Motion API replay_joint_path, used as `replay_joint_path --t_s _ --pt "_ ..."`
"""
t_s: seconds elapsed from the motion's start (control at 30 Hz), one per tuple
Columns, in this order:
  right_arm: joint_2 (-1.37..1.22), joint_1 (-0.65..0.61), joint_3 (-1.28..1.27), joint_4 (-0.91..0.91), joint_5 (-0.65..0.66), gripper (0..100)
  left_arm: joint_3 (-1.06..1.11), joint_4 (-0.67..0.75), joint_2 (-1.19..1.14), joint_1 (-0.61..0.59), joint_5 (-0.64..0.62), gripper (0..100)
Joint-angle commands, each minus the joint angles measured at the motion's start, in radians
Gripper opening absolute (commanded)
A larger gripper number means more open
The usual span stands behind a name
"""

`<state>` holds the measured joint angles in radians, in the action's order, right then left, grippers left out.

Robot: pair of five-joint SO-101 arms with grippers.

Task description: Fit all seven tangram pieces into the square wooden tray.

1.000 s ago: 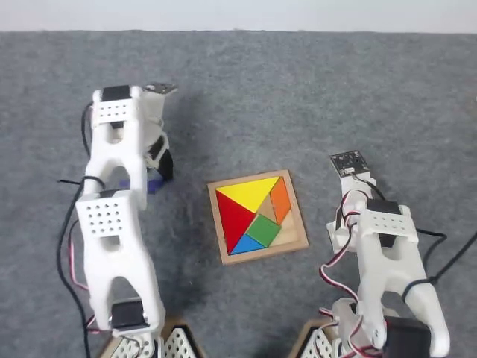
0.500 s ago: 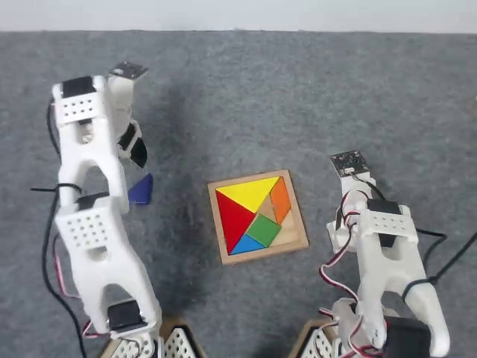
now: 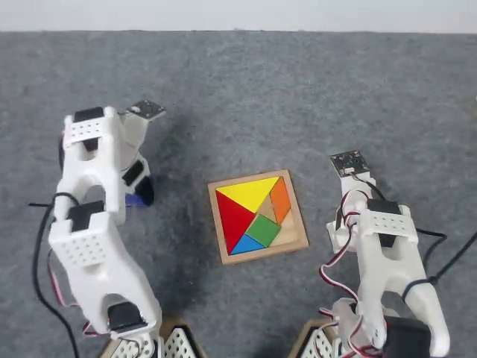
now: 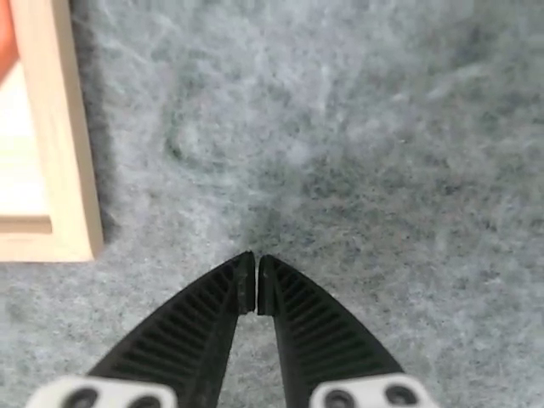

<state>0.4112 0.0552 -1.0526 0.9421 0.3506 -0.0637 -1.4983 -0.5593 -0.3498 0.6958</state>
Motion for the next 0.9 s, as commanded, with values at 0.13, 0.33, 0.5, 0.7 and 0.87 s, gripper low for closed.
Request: replay_joint_path --t_s 0.13,0.33,0.5,0.7,0.87 --pt "0.008 0.004 0.003 -0.016 0.011 3.1 -0.076 -0.017 -0.117 0.005 0.008 20" --pt "0.012 0.007 0.003 -0.016 0.011 3.1 -0.114 -0.098 -0.149 0.008 0.009 19" --pt "0.012 0.007 0.003 -0.018 0.011 3.1 -0.110 -0.091 -0.110 0.012 0.006 3" --pt "0.012 0.007 0.003 -0.018 0.011 3.1 -0.108 -0.118 -0.098 0.032 0.006 1" --pt "0.010 0.007 0.003 -0.018 0.011 3.1 -0.102 -0.127 -0.061 0.046 -0.015 1"
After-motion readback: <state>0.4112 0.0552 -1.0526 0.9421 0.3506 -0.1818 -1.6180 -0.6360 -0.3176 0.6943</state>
